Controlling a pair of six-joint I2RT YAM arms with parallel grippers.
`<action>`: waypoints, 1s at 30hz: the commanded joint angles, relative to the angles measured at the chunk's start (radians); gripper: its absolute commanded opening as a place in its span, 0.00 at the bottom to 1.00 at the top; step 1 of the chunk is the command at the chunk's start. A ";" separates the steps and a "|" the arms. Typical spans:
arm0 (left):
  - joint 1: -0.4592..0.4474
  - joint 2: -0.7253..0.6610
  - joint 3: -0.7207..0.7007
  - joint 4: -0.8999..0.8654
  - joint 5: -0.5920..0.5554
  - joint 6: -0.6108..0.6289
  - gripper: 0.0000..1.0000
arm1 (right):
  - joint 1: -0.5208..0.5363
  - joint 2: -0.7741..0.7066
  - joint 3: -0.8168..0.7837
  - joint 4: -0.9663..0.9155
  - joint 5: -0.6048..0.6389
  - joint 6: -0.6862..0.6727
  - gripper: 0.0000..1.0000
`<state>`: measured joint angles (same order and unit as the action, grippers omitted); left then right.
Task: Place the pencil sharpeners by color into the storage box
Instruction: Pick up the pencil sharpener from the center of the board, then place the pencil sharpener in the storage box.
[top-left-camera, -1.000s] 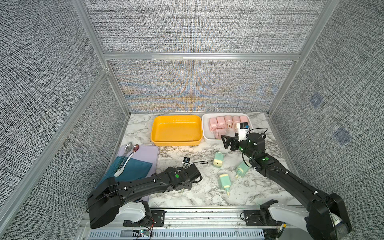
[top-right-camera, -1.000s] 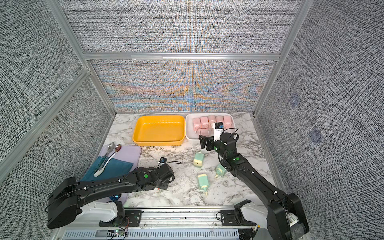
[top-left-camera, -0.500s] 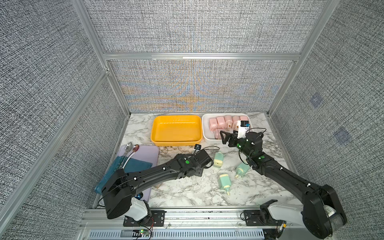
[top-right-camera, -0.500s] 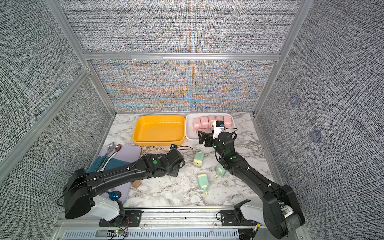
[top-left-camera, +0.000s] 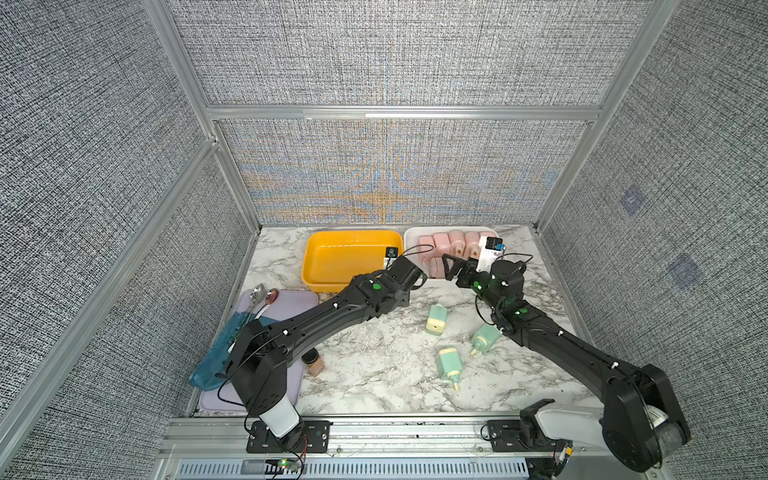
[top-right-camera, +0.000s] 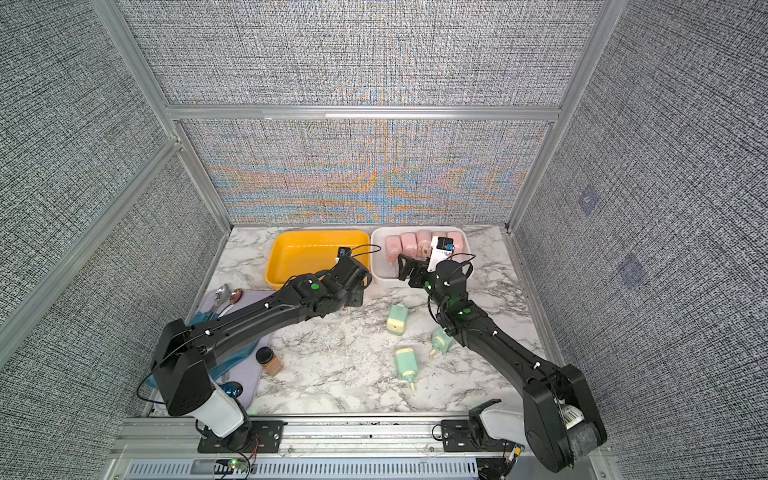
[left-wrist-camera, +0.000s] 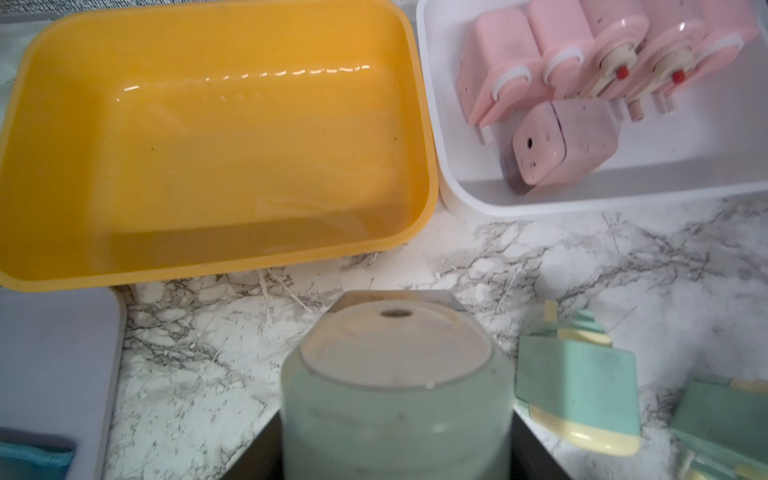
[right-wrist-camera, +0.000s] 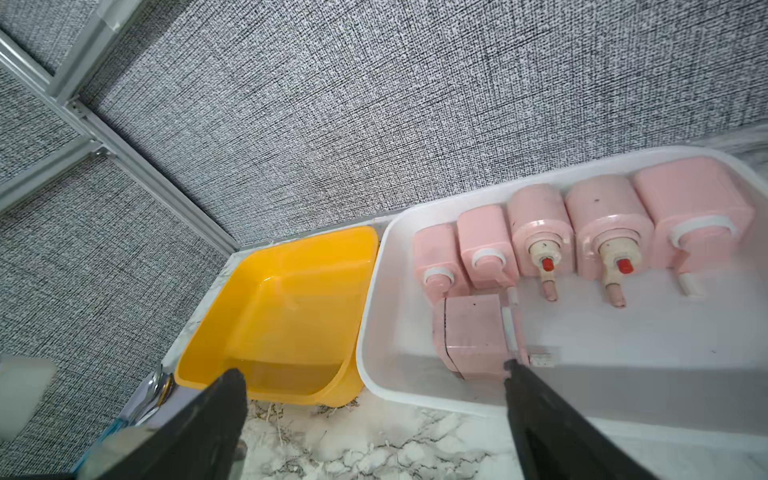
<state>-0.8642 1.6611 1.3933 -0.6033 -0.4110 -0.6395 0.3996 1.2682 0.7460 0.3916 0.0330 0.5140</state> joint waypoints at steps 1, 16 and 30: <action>0.032 0.034 0.042 0.041 0.010 0.066 0.00 | 0.002 -0.009 -0.009 -0.017 0.016 0.006 0.99; 0.188 0.399 0.440 -0.029 0.030 0.208 0.00 | 0.008 -0.140 -0.056 -0.163 -0.111 -0.072 0.99; 0.296 0.595 0.639 -0.052 0.196 0.116 0.00 | 0.010 -0.183 -0.095 -0.190 -0.081 -0.053 0.99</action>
<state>-0.5747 2.2524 2.0415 -0.6670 -0.2722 -0.4961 0.4099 1.0893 0.6563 0.1947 -0.0658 0.4500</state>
